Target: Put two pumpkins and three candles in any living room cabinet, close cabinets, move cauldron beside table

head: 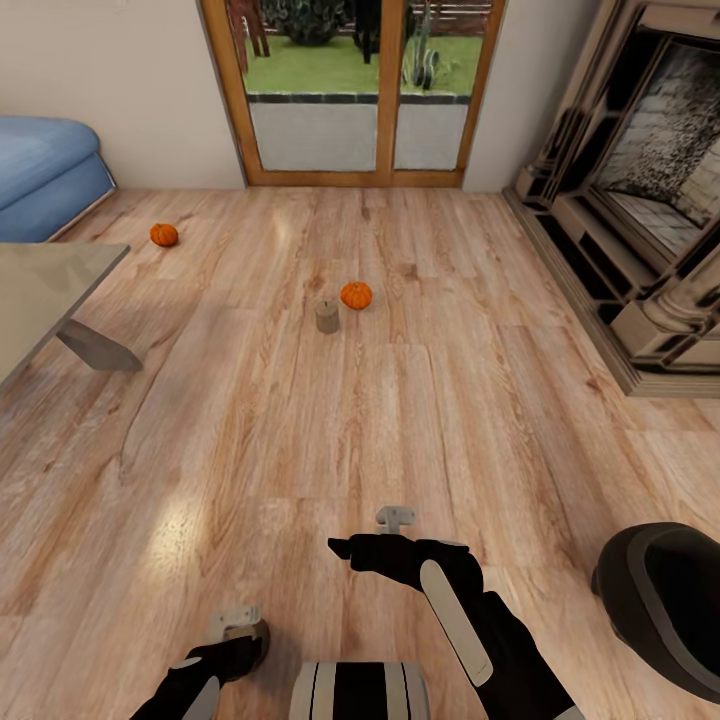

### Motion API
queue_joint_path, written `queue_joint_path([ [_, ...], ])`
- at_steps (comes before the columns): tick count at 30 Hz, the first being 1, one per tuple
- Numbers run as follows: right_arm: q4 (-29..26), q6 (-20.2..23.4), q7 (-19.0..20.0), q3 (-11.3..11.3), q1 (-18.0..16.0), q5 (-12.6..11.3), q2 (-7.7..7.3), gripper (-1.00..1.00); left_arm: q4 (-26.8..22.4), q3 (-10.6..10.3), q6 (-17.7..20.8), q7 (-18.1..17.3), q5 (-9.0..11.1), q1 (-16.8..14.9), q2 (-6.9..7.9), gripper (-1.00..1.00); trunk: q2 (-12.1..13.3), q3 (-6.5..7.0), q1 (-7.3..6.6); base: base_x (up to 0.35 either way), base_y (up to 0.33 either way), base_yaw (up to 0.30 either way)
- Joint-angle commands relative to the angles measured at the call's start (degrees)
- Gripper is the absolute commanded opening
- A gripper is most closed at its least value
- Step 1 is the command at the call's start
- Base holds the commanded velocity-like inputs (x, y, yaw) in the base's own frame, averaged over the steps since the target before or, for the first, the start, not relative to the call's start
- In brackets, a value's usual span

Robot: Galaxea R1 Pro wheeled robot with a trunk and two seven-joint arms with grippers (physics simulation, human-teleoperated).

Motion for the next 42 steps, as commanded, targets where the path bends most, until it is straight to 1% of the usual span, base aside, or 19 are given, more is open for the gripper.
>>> queue_joint_path([
  [1, 0.0, 0.2, 0.0, 0.0, 0.0, 0.0, 0.01, 1.0, -0.1, -0.3, 0.2, 0.6, 0.4, 0.0, 0.08, 1.0, 0.0, -0.04, -0.01, 0.0, 0.0, 0.0],
  [9, 0.0, 0.2, 0.0, 0.0, 0.0, 0.0, 0.01, 1.0, -0.1, -0.3, 0.2, 0.6, 0.4, 0.0, 0.05, 1.0, 0.0, -0.04, -0.01, 0.0, 0.0, 0.0],
  [12, 0.0, 0.2, 0.0, 0.0, 0.0, 0.0, 0.01, 1.0, -0.1, -0.3, 0.2, 0.6, 0.4, 0.0, 0.05, 1.0, -0.1, -0.71, 0.07, 0.0, 0.0, 0.0],
  [19, 0.0, 0.2, 0.0, 0.0, 0.0, 0.0, 0.03, 1.0, -0.1, -0.3, 0.2, 0.6, 0.5, 0.0, 0.05, 1.0, -0.1, -0.71, 0.07, 0.0, 0.0, 0.0],
  [20, 0.0, 0.2, 0.0, 0.0, 0.0, 0.0, 0.02, 1.0, -0.1, -0.3, 0.2, 0.6, 0.5, 0.0, 0.05, -1.0, -0.1, -0.71, 0.07, 0.0, 0.0, 0.0],
  [40, 0.0, 0.2, 0.0, 0.0, 0.0, 0.0, 0.07, 1.0, -0.1, -0.3, 0.2, 0.6, 0.6, 0.0, 0.05, -1.0, -0.1, -0.71, 0.07, 0.0, 0.0, 0.0],
  [42, 0.0, 0.2, 0.0, 0.0, 0.0, -0.1, 0.07, 1.0, -0.1, -0.3, 0.2, 0.6, 0.6, 0.0, 0.05, -1.0, 0.0, -0.26, 0.02, 0.0, 0.0, 0.0],
])
